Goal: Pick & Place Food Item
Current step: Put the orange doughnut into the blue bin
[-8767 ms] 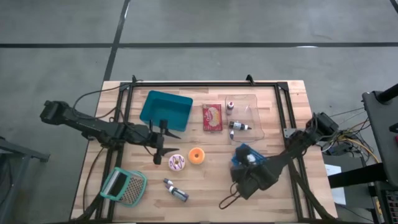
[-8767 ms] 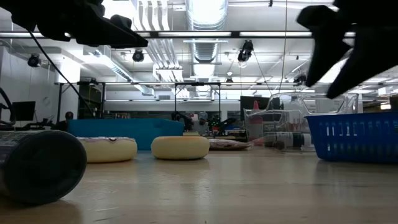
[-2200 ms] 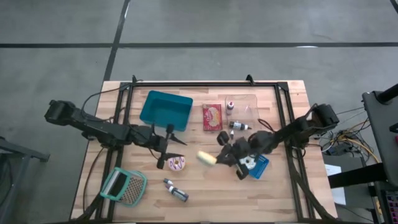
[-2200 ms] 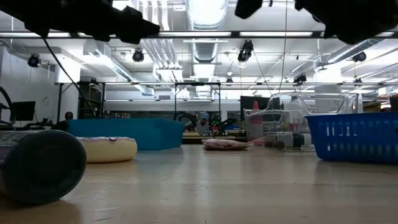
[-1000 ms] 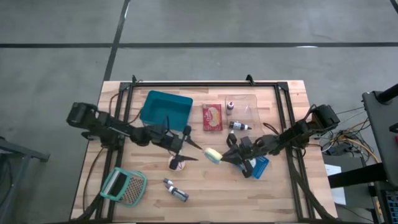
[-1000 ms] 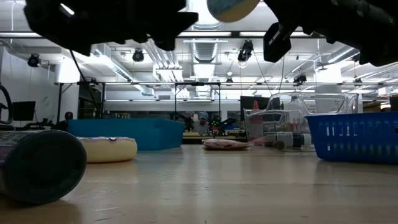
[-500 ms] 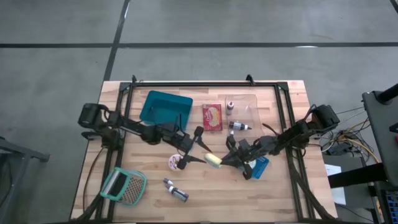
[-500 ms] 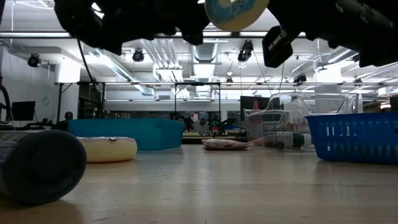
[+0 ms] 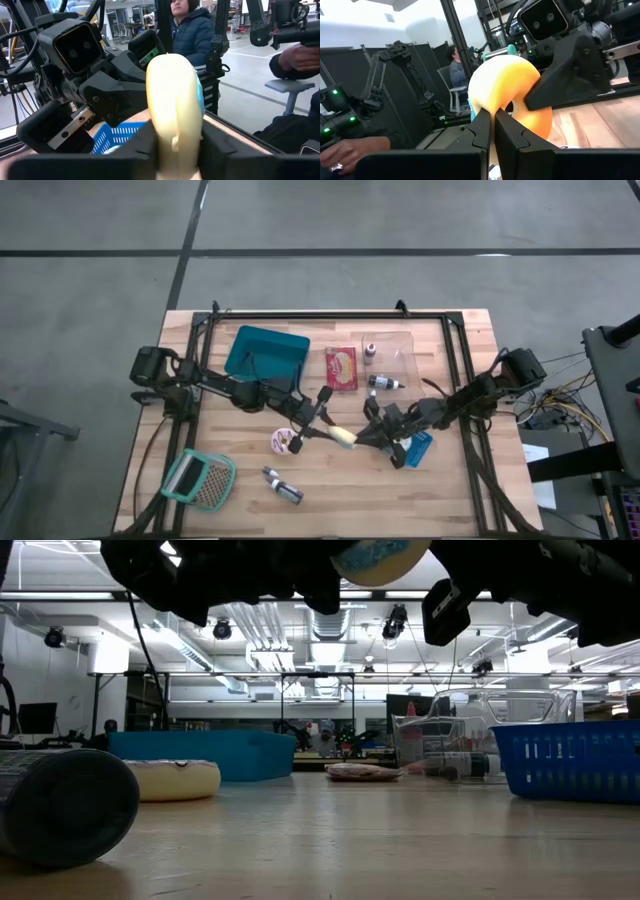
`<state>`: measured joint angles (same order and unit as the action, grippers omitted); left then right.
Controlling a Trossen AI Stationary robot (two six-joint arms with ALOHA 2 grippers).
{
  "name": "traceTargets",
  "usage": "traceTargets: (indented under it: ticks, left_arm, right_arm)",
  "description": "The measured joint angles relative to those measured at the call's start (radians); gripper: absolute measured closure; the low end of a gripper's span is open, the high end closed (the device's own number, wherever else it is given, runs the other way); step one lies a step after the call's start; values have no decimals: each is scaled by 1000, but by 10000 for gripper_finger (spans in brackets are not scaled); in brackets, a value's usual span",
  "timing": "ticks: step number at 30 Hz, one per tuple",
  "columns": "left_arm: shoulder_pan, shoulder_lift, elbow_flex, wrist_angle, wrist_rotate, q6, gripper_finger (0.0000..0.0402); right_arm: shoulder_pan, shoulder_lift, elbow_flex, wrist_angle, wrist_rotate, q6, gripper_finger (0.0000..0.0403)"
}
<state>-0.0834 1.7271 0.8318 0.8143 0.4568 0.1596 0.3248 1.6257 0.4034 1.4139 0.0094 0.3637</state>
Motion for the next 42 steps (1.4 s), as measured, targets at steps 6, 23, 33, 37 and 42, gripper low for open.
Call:
traceTargets:
  ticks: [6,23,33,37,42]
  left_arm:
    - [0,0,0,-2,-1,-28,387]
    - [27,0,7,-219,-38,-328,393]
    - [30,-4,10,-265,-27,-368,393]
    - [38,-5,22,-247,-28,-408,393]
    - [56,-5,69,-224,-37,-475,393]
  right_arm:
    - [0,0,0,-5,16,-4,395]
    - [48,-39,0,-313,193,-472,376]
    - [142,-233,11,-540,309,-600,318]
    - [211,-331,63,-808,433,-645,290]
    - [310,-354,193,-1212,690,-685,264]
